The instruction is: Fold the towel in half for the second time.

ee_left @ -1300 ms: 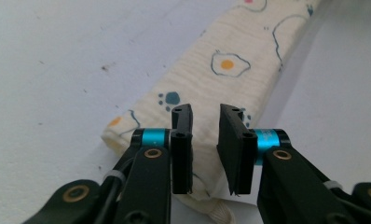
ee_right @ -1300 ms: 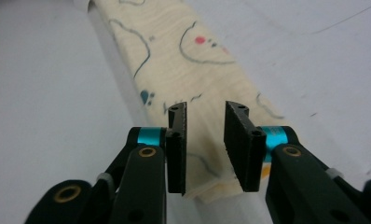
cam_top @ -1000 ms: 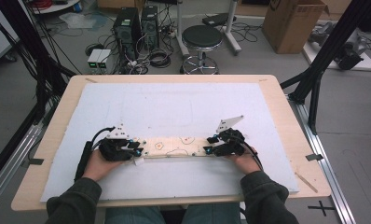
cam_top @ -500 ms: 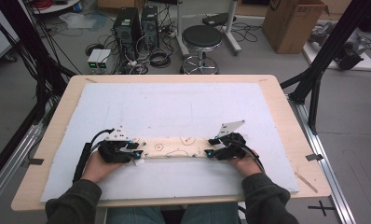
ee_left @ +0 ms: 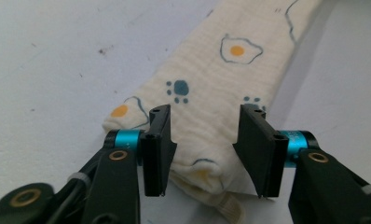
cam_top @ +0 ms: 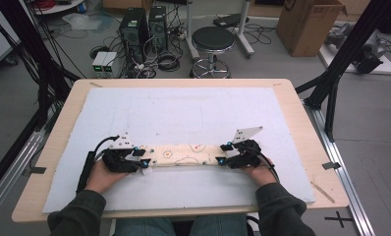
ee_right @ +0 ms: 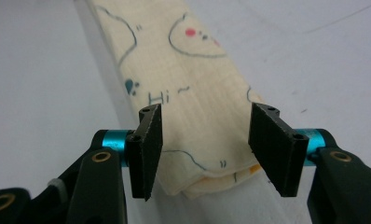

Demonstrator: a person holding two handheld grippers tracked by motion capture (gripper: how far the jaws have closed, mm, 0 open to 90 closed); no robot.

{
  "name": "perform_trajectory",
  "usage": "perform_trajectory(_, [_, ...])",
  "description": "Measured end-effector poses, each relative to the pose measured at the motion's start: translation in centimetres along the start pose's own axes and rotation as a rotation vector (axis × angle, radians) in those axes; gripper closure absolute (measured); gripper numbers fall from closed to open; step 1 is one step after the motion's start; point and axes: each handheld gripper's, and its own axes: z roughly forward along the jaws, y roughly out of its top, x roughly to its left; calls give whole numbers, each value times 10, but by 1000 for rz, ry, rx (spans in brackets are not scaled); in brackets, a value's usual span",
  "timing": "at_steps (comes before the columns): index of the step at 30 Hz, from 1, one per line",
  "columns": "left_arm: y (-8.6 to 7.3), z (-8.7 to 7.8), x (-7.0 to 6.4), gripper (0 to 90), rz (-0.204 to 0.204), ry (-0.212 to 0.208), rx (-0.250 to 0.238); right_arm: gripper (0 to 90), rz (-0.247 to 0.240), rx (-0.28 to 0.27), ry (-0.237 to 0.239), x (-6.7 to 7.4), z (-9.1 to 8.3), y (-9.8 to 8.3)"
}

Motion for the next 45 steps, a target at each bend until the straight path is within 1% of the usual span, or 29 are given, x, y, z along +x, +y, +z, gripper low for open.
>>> perform_trajectory(3, [4, -4, 4, 497, -18, 13, -39, 441, 29, -59, -12, -5, -9, 5])
perform_trajectory(5, [7, -5, 7, 476, -34, 31, -48, 447, 66, -75, -25, -11, -13, 10])
perform_trajectory(6, [8, -5, 9, 474, -49, 45, -62, 459, 78, -77, -39, -13, -13, 12])
perform_trajectory(7, [9, -5, 10, 478, -57, 54, -63, 462, 98, -69, -47, -16, -13, 13])
perform_trajectory(10, [10, -3, 15, 479, -86, 86, -73, 484, 137, -49, -57, -22, -10, 14])
perform_trajectory(11, [9, -1, 18, 481, -96, 103, -67, 485, 146, -47, -58, -23, -9, 13])
perform_trajectory(13, [7, 2, 23, 482, -114, 111, -73, 485, 178, -32, -49, -27, -5, 11])
perform_trajectory(15, [6, 5, 26, 489, -126, 113, -67, 487, 204, -14, -40, -30, -3, 11])
perform_trajectory(17, [5, 8, 29, 497, -153, 118, -73, 506, 216, -13, -36, -31, 0, 11])
perform_trajectory(19, [5, 9, 32, 510, -179, 115, -67, 518, 227, -12, -32, -33, 2, 12])
perform_trajectory(20, [5, 10, 34, 515, -190, 114, -58, 525, 245, -12, -26, -34, 3, 13])
perform_trajectory(21, [4, 11, 35, 519, -206, 107, -56, 535, 253, -12, -23, -36, 5, 12])
perform_trajectory(22, [3, 12, 36, 529, -211, 99, -42, 545, 254, -9, -21, -37, 6, 12])
perform_trajectory(23, [3, 13, 36, 537, -207, 98, -30, 554, 266, 3, -18, -38, 8, 11])
perform_trajectory(25, [2, 15, 35, 556, -188, 97, 2, 569, 268, 22, -12, -39, 9, 10])
perform_trajectory(26, [2, 16, 35, 560, -190, 97, 20, 577, 269, 27, -9, -39, 10, 10])
perform_trajectory(28, [1, 17, 35, 582, -185, 86, 48, 591, 270, 41, -10, -39, 11, 9])
perform_trajectory(29, [0, 18, 34, 594, -187, 88, 54, 598, 273, 41, -10, -39, 11, 9])
perform_trajectory(30, [0, 19, 34, 596, -187, 83, 55, 606, 280, 44, -11, -38, 11, 8])
perform_trajectory(33, [0, 19, 32, 623, -190, 85, 61, 628, 286, 49, -9, -38, 12, 7])
perform_trajectory(34, [0, 19, 32, 625, -187, 87, 60, 640, 287, 53, -16, -37, 13, 7])
perform_trajectory(36, [-1, 19, 30, 626, -190, 97, 54, 658, 281, 59, -25, -36, 15, 5])
perform_trajectory(37, [-1, 19, 29, 631, -193, 102, 51, 667, 278, 69, -22, -36, 16, 5])
perform_trajectory(38, [-2, 19, 28, 641, -192, 103, 47, 683, 278, 67, -23, -35, 16, 4])
perform_trajectory(40, [-3, 20, 27, 657, -201, 114, 36, 703, 272, 68, -19, -34, 17, 4])
perform_trajectory(42, [-3, 20, 26, 672, -213, 119, 35, 725, 271, 69, -17, -34, 17, 4])
perform_trajectory(45, [-3, 20, 24, 720, -206, 114, 31, 749, 270, 65, -17, -33, 17, 3])
